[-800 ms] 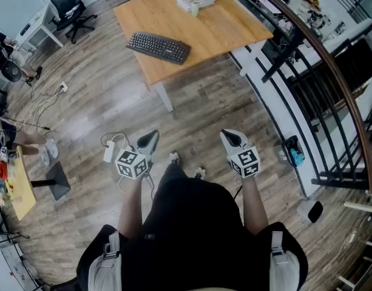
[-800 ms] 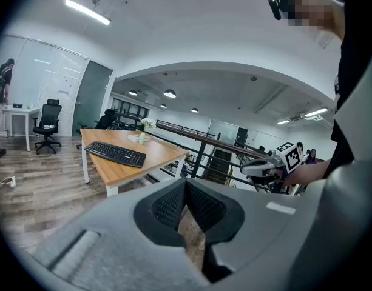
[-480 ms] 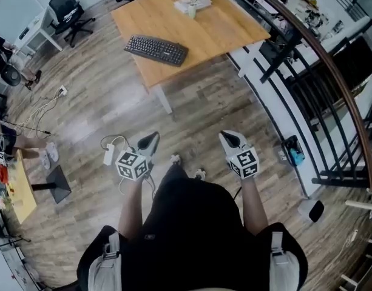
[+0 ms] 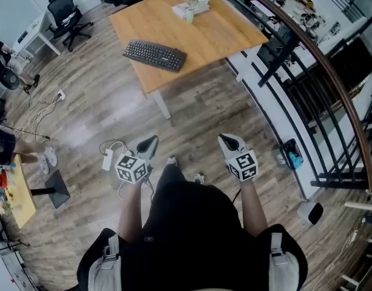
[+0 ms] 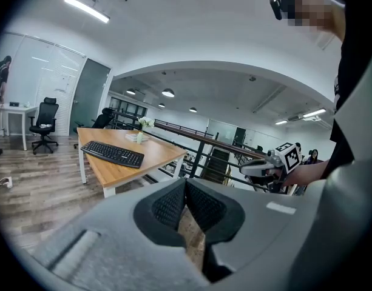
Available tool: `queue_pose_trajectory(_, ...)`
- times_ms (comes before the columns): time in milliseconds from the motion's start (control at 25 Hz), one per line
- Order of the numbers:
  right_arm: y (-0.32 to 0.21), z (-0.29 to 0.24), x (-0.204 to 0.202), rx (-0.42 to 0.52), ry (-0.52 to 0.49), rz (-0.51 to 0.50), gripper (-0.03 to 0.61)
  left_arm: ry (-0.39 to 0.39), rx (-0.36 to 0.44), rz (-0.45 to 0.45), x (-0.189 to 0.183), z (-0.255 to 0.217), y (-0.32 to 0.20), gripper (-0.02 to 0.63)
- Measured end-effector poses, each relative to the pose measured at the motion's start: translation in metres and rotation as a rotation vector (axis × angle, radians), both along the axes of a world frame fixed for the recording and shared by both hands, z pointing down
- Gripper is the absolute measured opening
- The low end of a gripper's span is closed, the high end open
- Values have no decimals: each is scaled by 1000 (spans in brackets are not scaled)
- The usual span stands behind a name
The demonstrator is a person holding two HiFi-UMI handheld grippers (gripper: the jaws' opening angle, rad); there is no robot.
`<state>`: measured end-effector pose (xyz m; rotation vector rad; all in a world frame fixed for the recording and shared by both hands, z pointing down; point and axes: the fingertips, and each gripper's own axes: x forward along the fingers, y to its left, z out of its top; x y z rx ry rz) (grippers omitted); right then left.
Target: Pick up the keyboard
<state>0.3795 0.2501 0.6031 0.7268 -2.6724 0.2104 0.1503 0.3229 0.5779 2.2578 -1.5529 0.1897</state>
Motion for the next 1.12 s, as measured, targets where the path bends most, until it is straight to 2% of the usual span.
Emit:
queue_pose_trajectory(280,-21,2,-20,-18,6,12,4,12,-12,-4,-26,1,-18,12)
queue_pose_trajectory(1120,-96,-7,-133,-21,46,20,5,58,-10,5,-133,0,-98,11)
